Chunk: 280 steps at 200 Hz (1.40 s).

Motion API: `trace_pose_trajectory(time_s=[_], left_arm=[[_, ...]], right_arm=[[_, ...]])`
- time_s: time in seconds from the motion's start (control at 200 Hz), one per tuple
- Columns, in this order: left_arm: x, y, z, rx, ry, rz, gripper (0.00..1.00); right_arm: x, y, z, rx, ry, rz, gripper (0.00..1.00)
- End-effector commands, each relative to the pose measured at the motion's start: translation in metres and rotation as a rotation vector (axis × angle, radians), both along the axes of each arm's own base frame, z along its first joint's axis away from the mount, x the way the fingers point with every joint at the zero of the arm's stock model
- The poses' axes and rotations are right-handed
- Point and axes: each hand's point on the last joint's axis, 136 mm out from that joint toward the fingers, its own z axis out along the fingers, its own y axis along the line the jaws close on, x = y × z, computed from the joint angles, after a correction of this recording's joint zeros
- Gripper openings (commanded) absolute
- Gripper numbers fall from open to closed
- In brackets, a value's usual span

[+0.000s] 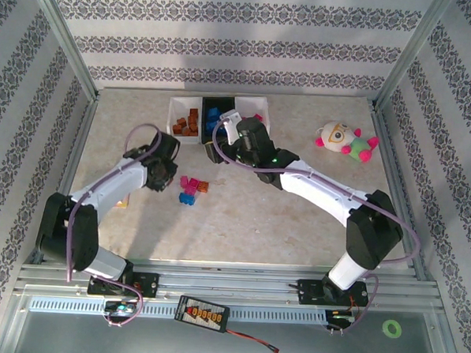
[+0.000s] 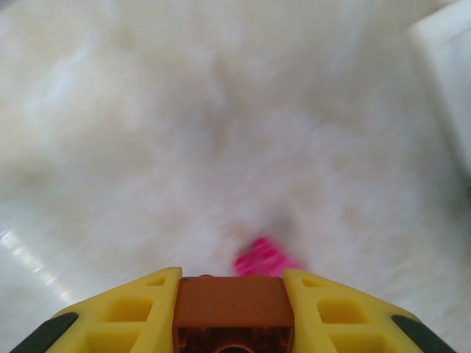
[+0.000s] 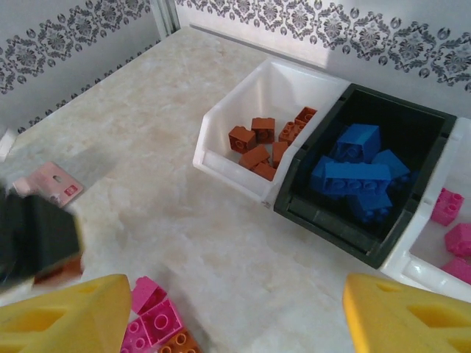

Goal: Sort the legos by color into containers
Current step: Pick up the lego from the bottom-left of the table, then place the lego in the container, then pick up the lego from the center of the table.

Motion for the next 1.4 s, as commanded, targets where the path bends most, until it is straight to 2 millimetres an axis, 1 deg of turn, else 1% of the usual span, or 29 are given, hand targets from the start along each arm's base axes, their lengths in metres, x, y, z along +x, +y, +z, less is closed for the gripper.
trace_pose_trajectory(time_s=[0.0,0.06,0.145,0.245,0.285,0.4,0.529,0.599,0.674,0.699,0.764,0.794,0.834,0.909,0.999,1.029,1.084,1.154,1.219,1.274,1.394], left_arm=[[0.051,0.014,0.025,0.085,-0.08,-0.053,0.32],[0.076,0.021,0.036,0.115,-0.1,-0.057,0.32],[0.111,0.026,0.045,0.132,-0.119,-0.065,0.32],[0.148,0.027,0.05,0.147,-0.131,-0.082,0.32],[0.16,0.027,0.048,0.15,-0.121,-0.086,0.32],[0.191,0.028,0.038,0.16,-0.109,-0.1,0.32],[0.225,0.027,0.033,0.197,-0.102,-0.13,0.33],[0.238,0.026,0.03,0.206,-0.091,-0.146,0.34],[0.247,0.025,0.03,0.211,-0.086,-0.151,0.4],[0.248,0.024,0.03,0.213,-0.081,-0.151,0.45],[0.25,0.023,0.031,0.211,-0.081,-0.157,0.64],[0.25,0.023,0.035,0.212,-0.089,-0.16,0.71],[0.248,0.023,0.041,0.218,-0.097,-0.168,0.77],[0.244,0.022,0.054,0.232,-0.11,-0.193,0.85],[0.236,0.019,0.073,0.247,-0.135,-0.239,0.91],[0.231,0.017,0.076,0.254,-0.135,-0.255,0.92],[0.221,0.017,0.086,0.261,-0.148,-0.274,0.94],[0.206,0.015,0.094,0.259,-0.167,-0.292,0.96],[0.19,0.015,0.096,0.247,-0.185,-0.3,0.96],[0.173,0.016,0.093,0.235,-0.186,-0.298,0.96],[0.13,0.023,0.08,0.217,-0.16,-0.282,0.97]], right_arm=[[0.0,-0.016,0.0,0.01,0.003,-0.047,0.76],[0.0,-0.02,-0.003,0.007,0.01,-0.057,0.76],[0.0,-0.023,-0.007,0.004,0.018,-0.066,0.76],[0.001,-0.027,-0.01,-0.003,0.021,-0.078,0.76],[0.002,-0.028,-0.013,-0.003,0.028,-0.084,0.76],[0.005,-0.033,-0.02,0.001,0.042,-0.101,0.76],[0.008,-0.036,-0.03,0.004,0.065,-0.116,0.76],[0.008,-0.036,-0.034,0.002,0.074,-0.116,0.76],[0.008,-0.034,-0.037,0.004,0.082,-0.114,0.76],[0.008,-0.034,-0.037,0.006,0.085,-0.112,0.76],[0.009,-0.033,-0.041,0.005,0.095,-0.109,0.76],[0.008,-0.031,-0.044,0.003,0.103,-0.101,0.76],[0.007,-0.027,-0.049,0.001,0.116,-0.083,0.77],[0.001,-0.017,-0.06,-0.015,0.147,-0.012,0.77],[-0.012,-0.001,-0.076,-0.054,0.177,0.106,0.79],[-0.017,0.004,-0.083,-0.075,0.185,0.148,0.79],[-0.027,0.015,-0.093,-0.11,0.201,0.226,0.81],[-0.038,0.025,-0.107,-0.141,0.236,0.308,0.84],[-0.042,0.033,-0.122,-0.172,0.259,0.354,0.85],[-0.044,0.038,-0.135,-0.205,0.263,0.383,0.86],[-0.047,0.047,-0.162,-0.273,0.282,0.446,0.87]])
